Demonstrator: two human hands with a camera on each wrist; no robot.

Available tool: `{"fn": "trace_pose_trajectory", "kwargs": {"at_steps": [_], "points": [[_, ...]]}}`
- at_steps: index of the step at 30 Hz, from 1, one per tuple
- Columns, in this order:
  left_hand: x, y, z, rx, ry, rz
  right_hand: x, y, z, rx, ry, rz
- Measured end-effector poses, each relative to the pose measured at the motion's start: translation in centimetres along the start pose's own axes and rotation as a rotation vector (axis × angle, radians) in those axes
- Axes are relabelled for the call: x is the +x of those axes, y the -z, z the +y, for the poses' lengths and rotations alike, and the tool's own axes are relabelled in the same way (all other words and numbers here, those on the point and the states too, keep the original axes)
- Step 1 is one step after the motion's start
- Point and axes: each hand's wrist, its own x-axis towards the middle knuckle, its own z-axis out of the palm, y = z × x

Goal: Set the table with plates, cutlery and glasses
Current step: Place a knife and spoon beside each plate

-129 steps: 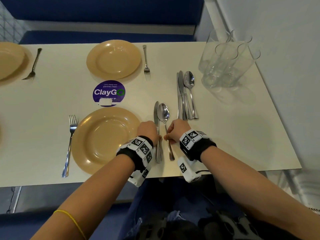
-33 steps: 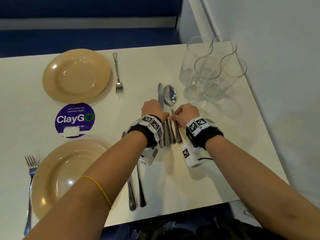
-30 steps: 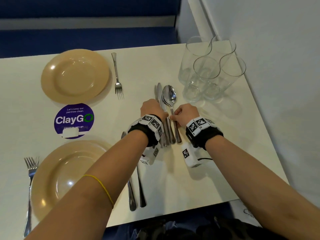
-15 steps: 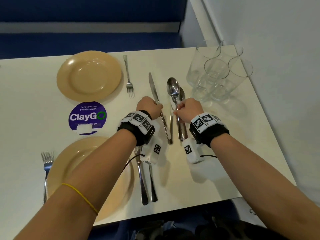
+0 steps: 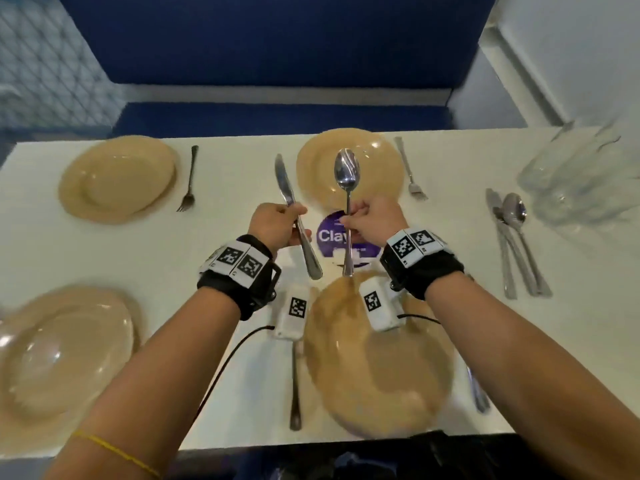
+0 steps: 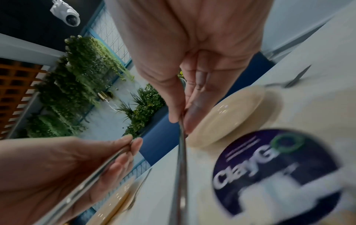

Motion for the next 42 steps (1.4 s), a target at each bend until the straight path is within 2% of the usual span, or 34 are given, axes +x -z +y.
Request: {"fn": "trace_pose_trajectory", "kwargs": {"at_steps": [6, 9, 12, 15, 21, 26, 30, 42], "points": [[-1.4, 13.2, -4.6, 0.101, 0.106, -0.055, -3.7, -13.3, -4.4, -0.015, -0.065, -0.099], [-1.6, 16.6, -7.0, 0.166, 0.148, -0.067, -5.2, -17.7, -5.0, -0.105, -0.100, -0.149], [-2.0, 17.8, -8.9, 0.337, 0.139, -0.039, -5.9, -20.3, -4.6, -0.180, -0.135, -0.190], [-2.7, 18.2, -10.5, 0.433, 0.149, -0.023, -6.6, -21.9, -4.0, -0.173, -0.172, -0.222], [-4.0, 18.3, -12.7, 0.584, 0.126, 0.041, -7.2, -24.4, -3.1, -0.258, -0.128, -0.246], [-4.7, 19.3, -13.7, 0.702, 0.101, 0.007, -7.6, -25.4, -3.3, -0.365, -0.142, -0.306], [-5.1, 20.0, -14.2, 0.821, 0.067, -0.024, -8.5, -26.0, -3.9, -0.445, -0.162, -0.300], [-5.3, 20.5, -14.2, 0.912, 0.028, -0.096, -9.5, -27.7, -4.2, -0.527, -0.187, -0.288]]}}
